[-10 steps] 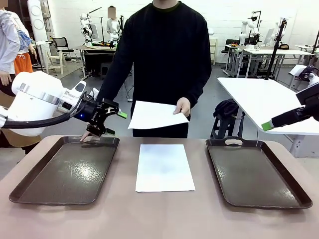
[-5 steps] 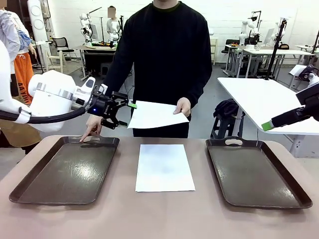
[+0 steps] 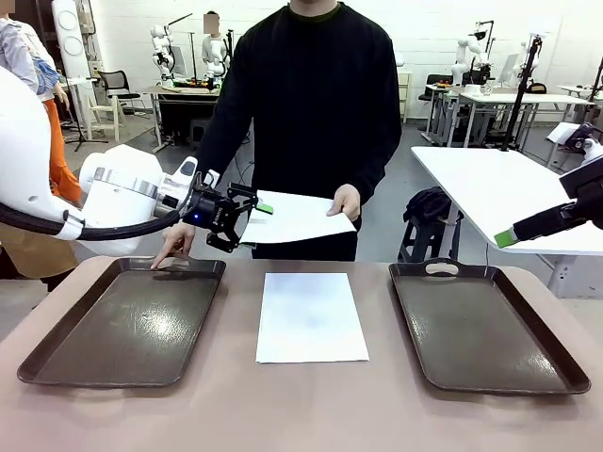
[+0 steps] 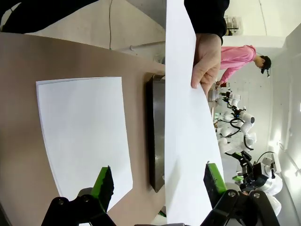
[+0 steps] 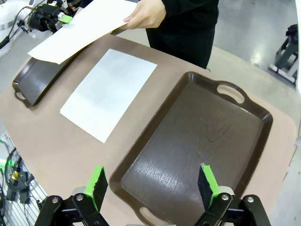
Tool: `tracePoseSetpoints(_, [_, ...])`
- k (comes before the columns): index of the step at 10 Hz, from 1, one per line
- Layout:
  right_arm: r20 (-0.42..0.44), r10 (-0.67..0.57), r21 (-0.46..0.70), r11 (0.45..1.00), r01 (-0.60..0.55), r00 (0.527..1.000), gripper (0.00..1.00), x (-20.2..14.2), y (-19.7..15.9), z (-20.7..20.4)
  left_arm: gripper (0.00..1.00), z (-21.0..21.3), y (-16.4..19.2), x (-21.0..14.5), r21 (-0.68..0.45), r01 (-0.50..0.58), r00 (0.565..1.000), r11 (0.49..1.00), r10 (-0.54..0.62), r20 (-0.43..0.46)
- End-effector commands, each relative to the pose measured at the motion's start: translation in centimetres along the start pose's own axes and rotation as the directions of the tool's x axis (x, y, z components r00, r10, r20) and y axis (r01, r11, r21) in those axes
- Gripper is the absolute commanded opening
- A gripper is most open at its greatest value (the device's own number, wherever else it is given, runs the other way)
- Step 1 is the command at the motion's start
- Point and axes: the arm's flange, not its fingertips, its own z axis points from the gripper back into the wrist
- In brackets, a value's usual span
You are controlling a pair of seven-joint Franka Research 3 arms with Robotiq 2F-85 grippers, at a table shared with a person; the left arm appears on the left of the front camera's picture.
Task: Sort the A4 documents.
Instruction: Receive the A4 Paper.
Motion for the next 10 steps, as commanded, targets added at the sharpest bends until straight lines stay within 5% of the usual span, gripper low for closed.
tracePoseSetpoints(1, [0.005,-0.003,0.016,1.000,0.003,1.000,1.00,0.0,-0.1,-0.1,1.00,-0.8,0.1,0.6,-0.098,-0.024,1.000,0.995,0.023,-0.009])
tracePoseSetpoints(7, [0.005,-0.003,0.016,1.000,0.003,1.000,1.00,0.0,-0.1,-0.1,1.00,-0.3,0.7,0.7,-0.166,-0.103,0.995,0.981,0.103,-0.009])
tracePoseSetpoints(10, [0.005,-0.003,0.016,1.000,0.003,1.000,1.00,0.0,-0.1,-0.1,0.66,-0.4,1.5,0.4,-0.199,-0.143,0.989,0.970,0.149,0.015])
